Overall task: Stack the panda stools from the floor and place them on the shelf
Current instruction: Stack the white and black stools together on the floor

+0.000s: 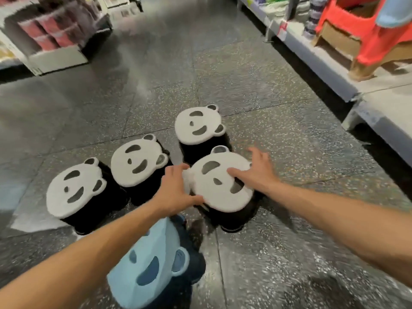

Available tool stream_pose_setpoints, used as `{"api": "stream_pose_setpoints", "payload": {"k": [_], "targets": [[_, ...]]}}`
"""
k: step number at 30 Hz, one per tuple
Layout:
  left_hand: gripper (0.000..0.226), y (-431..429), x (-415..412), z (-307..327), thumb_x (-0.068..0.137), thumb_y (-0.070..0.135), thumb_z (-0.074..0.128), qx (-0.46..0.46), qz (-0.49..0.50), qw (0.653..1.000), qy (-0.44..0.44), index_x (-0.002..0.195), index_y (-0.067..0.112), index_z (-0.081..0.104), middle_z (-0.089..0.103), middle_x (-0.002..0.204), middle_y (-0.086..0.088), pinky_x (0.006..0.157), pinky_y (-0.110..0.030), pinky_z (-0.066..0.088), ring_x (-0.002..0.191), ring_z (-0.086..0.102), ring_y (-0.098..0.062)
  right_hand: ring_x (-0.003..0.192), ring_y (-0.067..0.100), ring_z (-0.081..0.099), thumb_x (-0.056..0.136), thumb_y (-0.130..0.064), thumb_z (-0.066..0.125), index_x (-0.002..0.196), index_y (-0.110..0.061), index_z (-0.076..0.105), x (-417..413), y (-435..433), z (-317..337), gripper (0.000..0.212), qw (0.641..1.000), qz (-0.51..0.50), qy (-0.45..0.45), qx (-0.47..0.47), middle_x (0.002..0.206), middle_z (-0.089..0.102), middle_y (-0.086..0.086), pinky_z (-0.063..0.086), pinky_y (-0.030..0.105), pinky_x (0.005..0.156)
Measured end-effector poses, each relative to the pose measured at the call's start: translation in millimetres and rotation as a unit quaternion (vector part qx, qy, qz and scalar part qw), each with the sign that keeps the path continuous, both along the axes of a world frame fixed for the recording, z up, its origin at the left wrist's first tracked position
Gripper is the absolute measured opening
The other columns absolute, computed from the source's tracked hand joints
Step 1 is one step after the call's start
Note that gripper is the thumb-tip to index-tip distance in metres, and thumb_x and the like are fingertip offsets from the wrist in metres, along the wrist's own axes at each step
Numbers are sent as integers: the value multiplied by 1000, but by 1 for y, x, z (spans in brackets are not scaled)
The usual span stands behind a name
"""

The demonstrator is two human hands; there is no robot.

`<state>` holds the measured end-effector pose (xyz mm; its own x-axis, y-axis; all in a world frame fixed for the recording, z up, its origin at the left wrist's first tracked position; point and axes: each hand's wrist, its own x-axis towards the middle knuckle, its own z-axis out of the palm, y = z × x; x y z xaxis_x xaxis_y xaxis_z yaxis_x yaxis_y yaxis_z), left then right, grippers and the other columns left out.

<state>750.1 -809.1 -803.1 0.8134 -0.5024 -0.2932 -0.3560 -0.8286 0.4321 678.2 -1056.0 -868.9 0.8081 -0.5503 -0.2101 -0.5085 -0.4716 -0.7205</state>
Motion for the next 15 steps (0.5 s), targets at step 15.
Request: {"api": "stream_pose_setpoints", "payload": {"k": [15], "targets": [[132, -1, 38, -17, 69, 46, 96, 123, -251, 958, -58, 164, 39, 4, -7, 175, -14, 121, -62, 37, 159, 15, -49, 152, 26, 25, 49, -68, 85, 159, -37, 16, -59, 42, -5, 134, 997, -7, -44, 59, 162, 22, 1, 29, 42, 121]]}}
